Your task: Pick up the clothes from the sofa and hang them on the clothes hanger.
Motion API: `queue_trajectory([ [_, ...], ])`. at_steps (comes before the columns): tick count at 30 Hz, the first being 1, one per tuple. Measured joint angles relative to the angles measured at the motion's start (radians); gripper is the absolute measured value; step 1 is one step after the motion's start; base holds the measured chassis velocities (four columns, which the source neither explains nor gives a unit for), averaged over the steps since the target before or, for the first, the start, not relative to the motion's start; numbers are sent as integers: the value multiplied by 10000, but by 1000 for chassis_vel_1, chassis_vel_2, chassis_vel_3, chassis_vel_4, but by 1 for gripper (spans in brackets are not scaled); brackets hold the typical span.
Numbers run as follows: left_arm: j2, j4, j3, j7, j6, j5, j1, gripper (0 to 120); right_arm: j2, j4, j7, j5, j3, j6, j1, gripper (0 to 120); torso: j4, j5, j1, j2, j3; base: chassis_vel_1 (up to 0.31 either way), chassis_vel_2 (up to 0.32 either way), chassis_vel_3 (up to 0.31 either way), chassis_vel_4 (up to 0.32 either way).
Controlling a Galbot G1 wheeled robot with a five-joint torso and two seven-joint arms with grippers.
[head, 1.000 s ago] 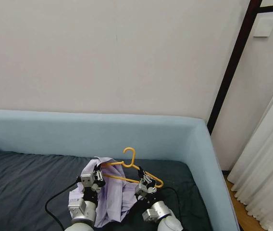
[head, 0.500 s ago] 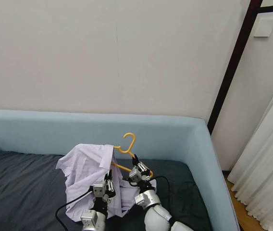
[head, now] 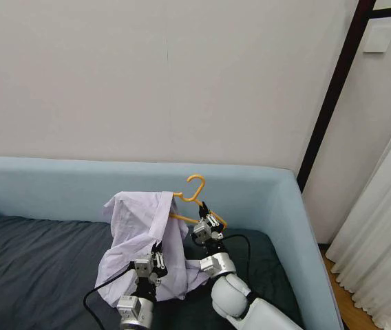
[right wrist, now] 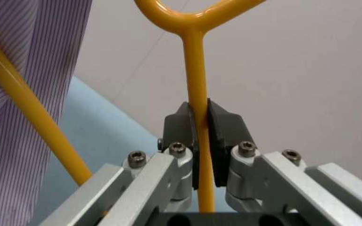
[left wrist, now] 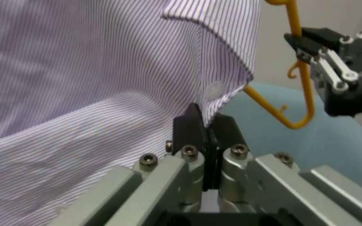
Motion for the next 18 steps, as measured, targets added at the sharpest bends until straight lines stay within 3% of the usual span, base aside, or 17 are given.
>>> queue_trajectory([
  [9, -682, 998, 735, 242, -448, -215, -899, 0, -193, -165, -105, 32, -216, -53, 357, 4, -1, 0, 0, 0, 0, 0, 0, 0, 0],
  [18, -1599, 2504, 1101, -366, -230, 597, -1728, 0, -581, 235, -460, -289, -152, -1124, 104, 4, -2, 1, 0, -1, 0, 0, 0, 0, 0],
])
